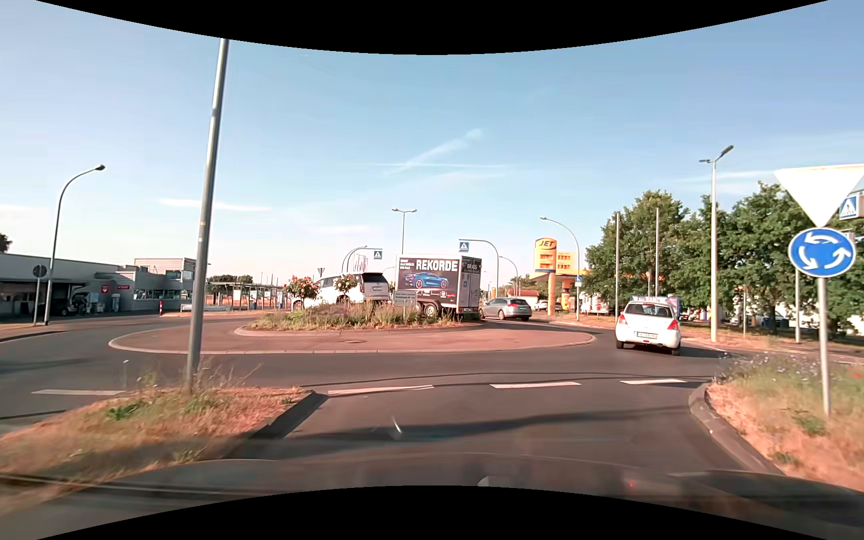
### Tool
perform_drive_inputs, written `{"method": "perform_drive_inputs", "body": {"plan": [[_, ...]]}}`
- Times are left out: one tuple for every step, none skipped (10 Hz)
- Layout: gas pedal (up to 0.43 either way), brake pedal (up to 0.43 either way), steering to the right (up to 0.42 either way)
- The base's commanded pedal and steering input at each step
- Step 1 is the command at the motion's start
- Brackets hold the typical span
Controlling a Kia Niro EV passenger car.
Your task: Follow the waypoints while adhering to traffic rules and regulations
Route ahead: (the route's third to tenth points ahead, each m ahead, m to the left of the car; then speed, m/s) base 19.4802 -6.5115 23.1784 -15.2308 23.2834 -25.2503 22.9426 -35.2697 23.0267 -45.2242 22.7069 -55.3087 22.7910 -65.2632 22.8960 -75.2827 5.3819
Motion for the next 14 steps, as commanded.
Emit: {"method": "perform_drive_inputs", "body": {"plan": [[0.000,0.000,0.081],[0.000,0.000,0.097],[0.008,0.000,0.111],[0.020,0.000,0.128],[0.028,0.000,0.142],[0.028,0.000,0.155],[0.039,0.000,0.174],[0.039,0.000,0.191],[0.039,0.000,0.200],[0.047,0.000,0.208],[0.059,0.000,0.216],[0.067,0.000,0.226],[0.067,0.000,0.235],[0.067,0.000,0.244]]}}
